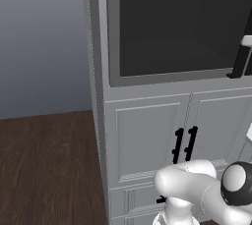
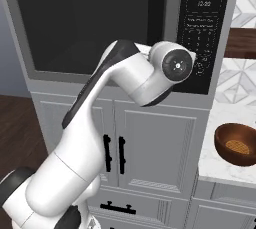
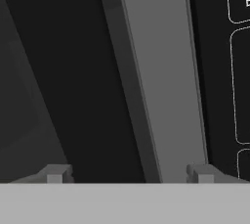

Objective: Open the microwave, place the bowl with waffle inside the microwave, then close the microwave door and turn it on.

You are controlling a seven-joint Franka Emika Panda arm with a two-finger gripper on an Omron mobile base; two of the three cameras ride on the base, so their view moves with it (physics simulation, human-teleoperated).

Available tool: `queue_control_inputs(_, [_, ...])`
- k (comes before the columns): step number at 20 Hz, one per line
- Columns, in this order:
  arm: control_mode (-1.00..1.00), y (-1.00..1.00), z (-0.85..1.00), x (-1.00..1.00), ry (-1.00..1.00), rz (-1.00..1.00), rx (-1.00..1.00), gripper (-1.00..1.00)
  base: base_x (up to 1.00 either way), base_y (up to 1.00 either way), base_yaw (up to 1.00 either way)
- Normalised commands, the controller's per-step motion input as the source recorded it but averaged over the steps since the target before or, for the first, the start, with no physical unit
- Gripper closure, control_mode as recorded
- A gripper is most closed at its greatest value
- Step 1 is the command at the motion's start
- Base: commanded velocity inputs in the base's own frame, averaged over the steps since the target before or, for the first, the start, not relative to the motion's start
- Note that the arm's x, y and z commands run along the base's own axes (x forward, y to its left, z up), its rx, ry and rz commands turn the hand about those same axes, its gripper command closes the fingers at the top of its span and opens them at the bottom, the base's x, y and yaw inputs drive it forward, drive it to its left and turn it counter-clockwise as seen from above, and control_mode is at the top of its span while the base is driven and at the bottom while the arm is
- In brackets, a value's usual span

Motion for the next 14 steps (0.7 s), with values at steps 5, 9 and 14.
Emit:
queue_control_inputs(5, [-1.0, 0.97, -0.69, 1.0, 0.11, 0.0, -0.03, 1.0, 0.0, 0.0, 0.0])
queue_control_inputs(9, [-1.0, 0.44, -0.57, 1.0, 0.14, 0.0, 0.0, 1.0, 0.0, 0.0, 0.0])
queue_control_inputs(14, [-1.0, 0.37, -0.53, 0.91, 0.08, 0.0, 0.0, 1.0, 0.0, 0.0, 0.0])
